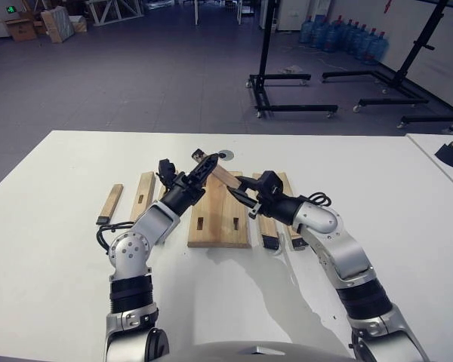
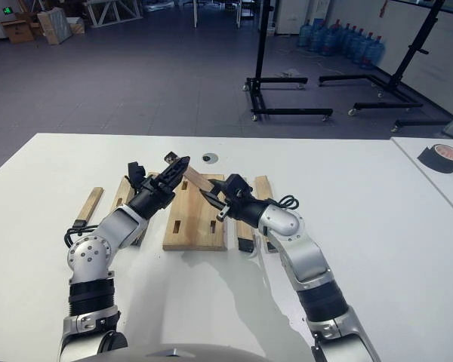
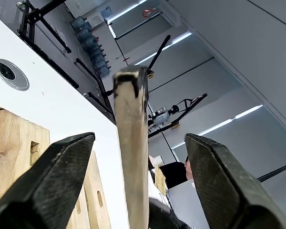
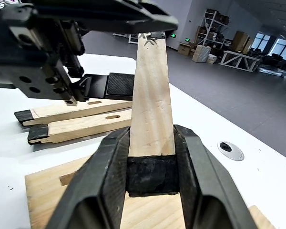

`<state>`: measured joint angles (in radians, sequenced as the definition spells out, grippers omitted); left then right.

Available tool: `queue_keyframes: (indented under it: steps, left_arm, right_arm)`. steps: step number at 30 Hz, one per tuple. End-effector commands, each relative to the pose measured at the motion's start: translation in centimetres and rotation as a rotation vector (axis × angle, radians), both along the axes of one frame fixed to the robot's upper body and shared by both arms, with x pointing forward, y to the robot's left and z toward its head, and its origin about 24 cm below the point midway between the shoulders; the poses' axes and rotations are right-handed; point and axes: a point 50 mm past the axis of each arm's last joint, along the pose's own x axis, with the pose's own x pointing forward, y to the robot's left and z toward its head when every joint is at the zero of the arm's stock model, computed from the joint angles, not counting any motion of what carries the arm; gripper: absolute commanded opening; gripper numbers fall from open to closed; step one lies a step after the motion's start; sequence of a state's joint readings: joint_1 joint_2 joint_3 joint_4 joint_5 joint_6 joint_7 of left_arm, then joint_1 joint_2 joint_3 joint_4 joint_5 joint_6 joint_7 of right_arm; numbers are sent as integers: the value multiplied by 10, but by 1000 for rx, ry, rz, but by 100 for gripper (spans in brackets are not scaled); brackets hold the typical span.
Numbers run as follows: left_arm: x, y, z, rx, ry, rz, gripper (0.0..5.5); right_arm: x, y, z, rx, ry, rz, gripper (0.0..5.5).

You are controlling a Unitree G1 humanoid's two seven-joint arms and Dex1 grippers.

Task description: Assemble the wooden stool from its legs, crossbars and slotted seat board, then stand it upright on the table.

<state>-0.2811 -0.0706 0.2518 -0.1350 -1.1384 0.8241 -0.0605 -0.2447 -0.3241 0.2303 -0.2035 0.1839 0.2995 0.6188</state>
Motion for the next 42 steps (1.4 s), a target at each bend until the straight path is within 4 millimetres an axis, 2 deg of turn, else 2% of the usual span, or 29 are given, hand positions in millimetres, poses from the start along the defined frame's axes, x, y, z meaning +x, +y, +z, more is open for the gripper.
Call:
queue_keyframes:
  steps: [1, 2, 7, 13, 19, 20, 22, 28, 31, 32, 34, 38, 40, 42]
  left_arm:
    - [5, 4, 6, -23, -6, 21, 346]
    - [5, 5, 7, -28, -12, 26, 346]
    - [2, 5, 10, -25, -47, 49, 267]
    - [2, 6, 6, -4, -49, 39, 184]
    - [3, 7, 0, 39, -60, 62, 99]
    - [2, 8, -1, 51, -63, 68, 89]
    - [2, 5, -6, 184, -87, 67, 55]
    - [7, 6, -1, 248, -155, 73, 47]
    - [5, 6, -4, 258, -157, 84, 47]
    - [5, 7, -3, 260, -158, 96, 47]
    - [8, 13, -1, 265, -164, 138, 39]
    - [17, 37, 6, 329, -154, 316, 39]
    - [17, 61, 21, 423, -188, 445, 39]
    - [11, 81, 41, 511, -242, 534, 39]
  right_arm:
    - [-3, 0, 2, 2, -2, 38, 128]
    - [-3, 0, 1, -9, -3, 44, 128]
    - [1, -9, -8, -61, -3, 47, 128]
    - [8, -7, -4, -49, -28, 42, 128]
    - [5, -13, -5, -61, -14, 57, 128]
    - [5, -13, -4, -62, -14, 63, 128]
    - [7, -14, -2, -68, -21, 69, 128]
    - [3, -19, -2, -128, -74, 50, 128]
    - [6, -24, -3, -125, -36, 16, 128]
    - [7, -26, -3, -113, -23, 6, 156]
    - [7, -29, -2, -86, -4, -8, 195]
    - [5, -29, 7, 3, 12, -37, 279]
    - [10, -34, 13, 41, 3, -110, 318]
    - [14, -42, 15, 78, -5, -225, 323]
